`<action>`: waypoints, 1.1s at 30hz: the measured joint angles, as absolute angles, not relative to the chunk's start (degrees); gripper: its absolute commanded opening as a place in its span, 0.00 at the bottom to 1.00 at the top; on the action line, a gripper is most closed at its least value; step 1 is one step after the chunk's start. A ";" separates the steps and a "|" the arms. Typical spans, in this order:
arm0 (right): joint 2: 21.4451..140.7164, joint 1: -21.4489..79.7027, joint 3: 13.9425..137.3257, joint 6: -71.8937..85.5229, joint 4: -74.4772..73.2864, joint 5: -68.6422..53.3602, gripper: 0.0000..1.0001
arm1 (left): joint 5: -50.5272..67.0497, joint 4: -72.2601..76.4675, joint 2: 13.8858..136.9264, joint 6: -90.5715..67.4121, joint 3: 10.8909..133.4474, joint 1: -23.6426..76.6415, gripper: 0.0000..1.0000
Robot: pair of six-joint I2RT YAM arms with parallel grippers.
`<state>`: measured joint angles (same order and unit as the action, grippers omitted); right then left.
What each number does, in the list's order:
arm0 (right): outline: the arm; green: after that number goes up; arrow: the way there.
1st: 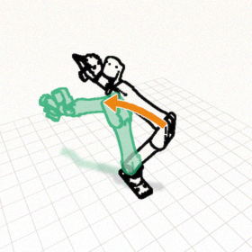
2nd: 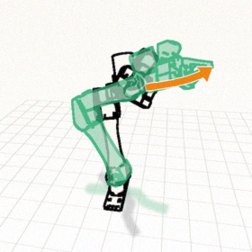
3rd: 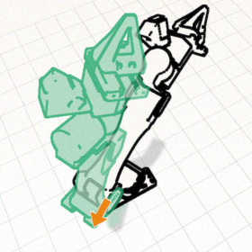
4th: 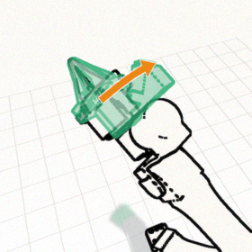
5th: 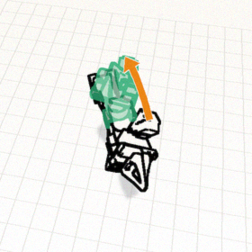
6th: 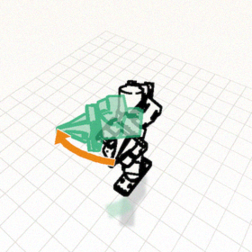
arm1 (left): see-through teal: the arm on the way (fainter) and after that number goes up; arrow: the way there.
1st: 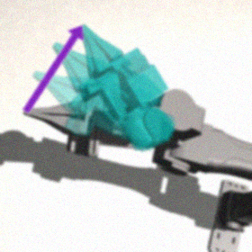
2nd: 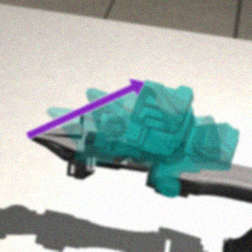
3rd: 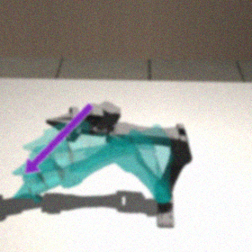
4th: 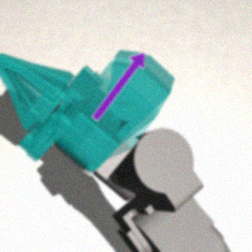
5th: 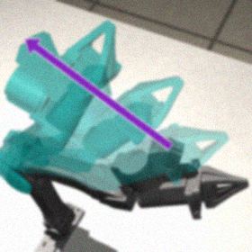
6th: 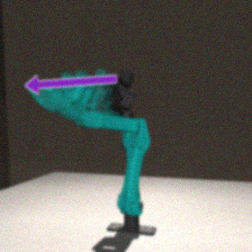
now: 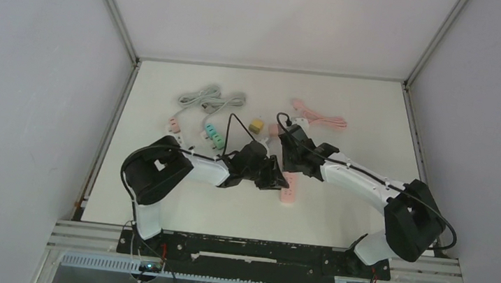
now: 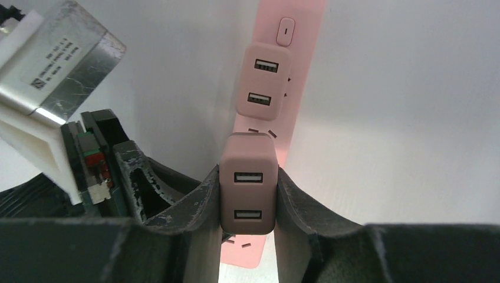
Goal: Insert the plug
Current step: Insert the plug into the socket.
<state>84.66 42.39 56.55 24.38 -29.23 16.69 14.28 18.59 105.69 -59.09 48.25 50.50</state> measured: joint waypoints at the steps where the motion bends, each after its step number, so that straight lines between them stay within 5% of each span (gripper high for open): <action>1: 85.03 42.37 56.55 24.38 -29.08 16.75 0.00 | 14.57 18.85 105.84 -59.55 48.25 50.48 0.36; 33: 89.65 42.17 56.27 27.27 -26.61 19.38 0.00 | 15.68 22.24 106.59 -63.05 47.20 50.06 0.29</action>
<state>89.65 42.17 56.27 27.27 -26.61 19.38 15.68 22.24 106.59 -63.05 47.20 50.06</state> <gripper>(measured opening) 0.388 0.301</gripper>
